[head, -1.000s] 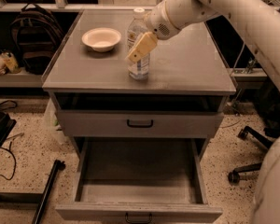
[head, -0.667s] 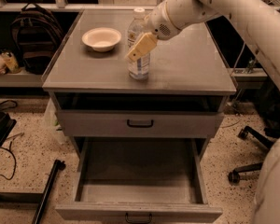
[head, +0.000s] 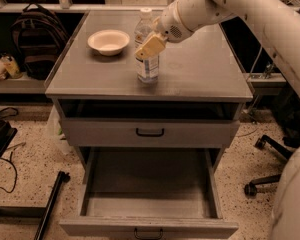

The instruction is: Place blue plastic bottle into middle drawer

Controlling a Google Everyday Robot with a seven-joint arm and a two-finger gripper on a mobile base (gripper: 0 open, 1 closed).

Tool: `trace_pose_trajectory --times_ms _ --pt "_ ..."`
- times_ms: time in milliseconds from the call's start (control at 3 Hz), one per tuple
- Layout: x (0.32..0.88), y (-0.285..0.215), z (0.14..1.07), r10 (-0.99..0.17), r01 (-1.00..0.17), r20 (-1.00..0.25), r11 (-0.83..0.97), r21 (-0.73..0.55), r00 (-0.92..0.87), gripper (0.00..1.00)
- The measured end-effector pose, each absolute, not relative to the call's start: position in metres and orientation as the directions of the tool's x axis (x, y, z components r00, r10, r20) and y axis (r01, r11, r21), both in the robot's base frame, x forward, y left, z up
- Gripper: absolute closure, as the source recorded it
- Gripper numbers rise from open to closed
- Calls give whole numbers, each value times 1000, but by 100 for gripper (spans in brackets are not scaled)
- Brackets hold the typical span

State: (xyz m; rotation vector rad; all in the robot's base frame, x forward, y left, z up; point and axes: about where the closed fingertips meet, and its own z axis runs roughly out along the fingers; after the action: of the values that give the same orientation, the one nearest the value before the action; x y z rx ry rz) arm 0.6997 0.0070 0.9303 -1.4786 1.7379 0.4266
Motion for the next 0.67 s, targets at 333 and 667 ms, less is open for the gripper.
trace_pose_trajectory --times_ms 333,667 --pt "700 7 930 -668 -937 -744 260 -234 0 89" --pt "700 7 930 -668 -937 -744 260 -234 1 100"
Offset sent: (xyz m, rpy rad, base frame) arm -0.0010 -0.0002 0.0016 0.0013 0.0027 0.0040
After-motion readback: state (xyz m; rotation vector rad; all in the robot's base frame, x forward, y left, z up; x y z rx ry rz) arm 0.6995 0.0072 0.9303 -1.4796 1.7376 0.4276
